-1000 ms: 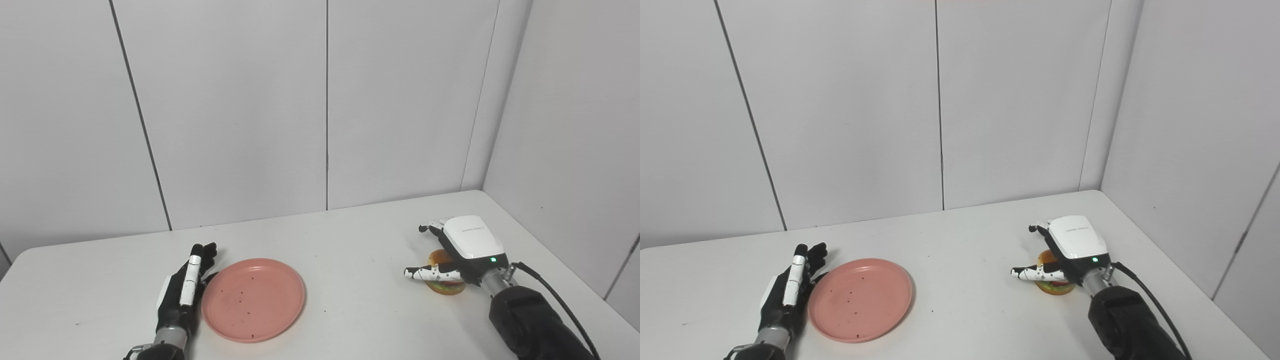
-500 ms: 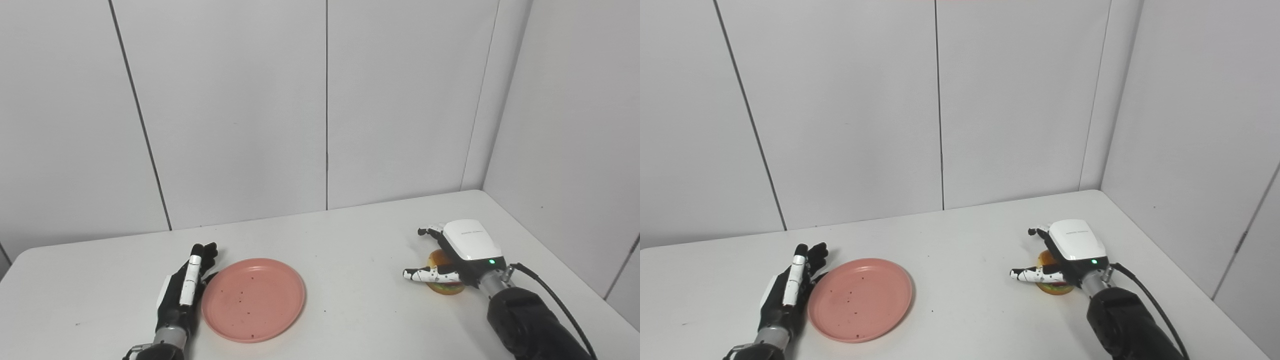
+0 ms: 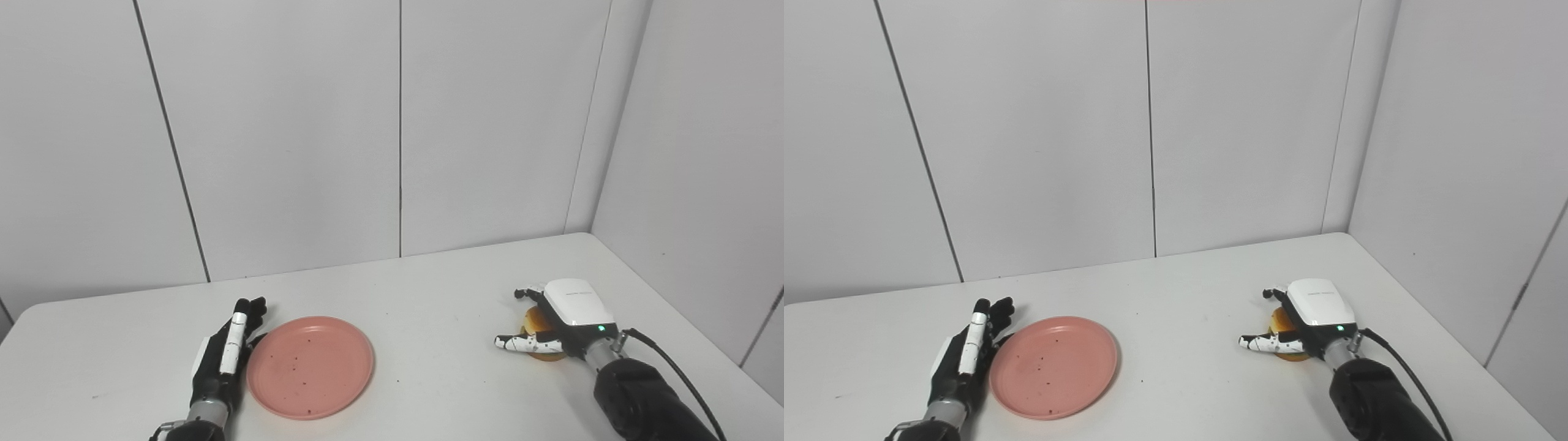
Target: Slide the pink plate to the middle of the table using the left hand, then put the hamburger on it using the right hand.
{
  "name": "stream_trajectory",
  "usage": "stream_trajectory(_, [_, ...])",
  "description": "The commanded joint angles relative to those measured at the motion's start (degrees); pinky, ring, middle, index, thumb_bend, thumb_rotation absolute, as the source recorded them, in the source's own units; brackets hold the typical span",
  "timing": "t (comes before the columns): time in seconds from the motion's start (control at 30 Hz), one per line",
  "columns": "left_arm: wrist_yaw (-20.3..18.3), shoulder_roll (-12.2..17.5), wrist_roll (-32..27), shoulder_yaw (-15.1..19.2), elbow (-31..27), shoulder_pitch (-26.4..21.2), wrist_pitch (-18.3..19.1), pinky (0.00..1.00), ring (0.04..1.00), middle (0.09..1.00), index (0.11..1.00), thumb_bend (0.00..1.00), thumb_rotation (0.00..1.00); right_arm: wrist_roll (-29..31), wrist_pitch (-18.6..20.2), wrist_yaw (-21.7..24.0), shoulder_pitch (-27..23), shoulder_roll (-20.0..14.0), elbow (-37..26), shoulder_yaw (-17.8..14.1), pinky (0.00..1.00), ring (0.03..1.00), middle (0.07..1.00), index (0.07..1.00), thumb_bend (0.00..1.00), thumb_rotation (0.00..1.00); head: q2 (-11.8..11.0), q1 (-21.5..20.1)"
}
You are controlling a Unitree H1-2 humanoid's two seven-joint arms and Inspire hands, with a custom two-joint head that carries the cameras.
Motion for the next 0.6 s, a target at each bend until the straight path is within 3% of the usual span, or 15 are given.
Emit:
stream_trajectory(0.0, [-0.66,0.69,0.77,-0.41,-0.81,-1.88,0.58,0.96,0.924,0.872,0.778,0.87,0.93,0.49,2.02,-0.47,-2.81,-1.40,-1.14,-0.14,0.77,0.795,0.790,0.734,0.77,0.83,0.11,0.01])
stream_trajectory(0.13, [-0.83,0.73,0.85,-0.45,-1.15,-1.79,0.92,0.96,0.925,0.876,0.778,0.87,0.93,1.26,2.29,-0.47,-2.78,-1.09,-0.65,-0.12,0.74,0.800,0.792,0.735,0.76,0.81,0.21,0.09])
stream_trajectory(0.43, [-1.08,0.74,0.89,-0.61,-2.09,-1.58,2.05,0.98,0.931,0.874,0.770,0.86,0.92,2.93,-0.72,-5.34,-3.57,-0.87,4.45,1.16,0.69,0.738,0.742,0.711,0.75,0.79,0.50,0.54])
stream_trajectory(0.57, [-1.16,0.74,0.79,-0.56,-2.56,-1.49,2.70,0.99,0.929,0.872,0.771,0.86,0.92,4.22,-1.12,-6.73,-3.56,-0.72,5.27,1.60,0.61,0.700,0.734,0.703,0.75,0.78,0.53,0.54])
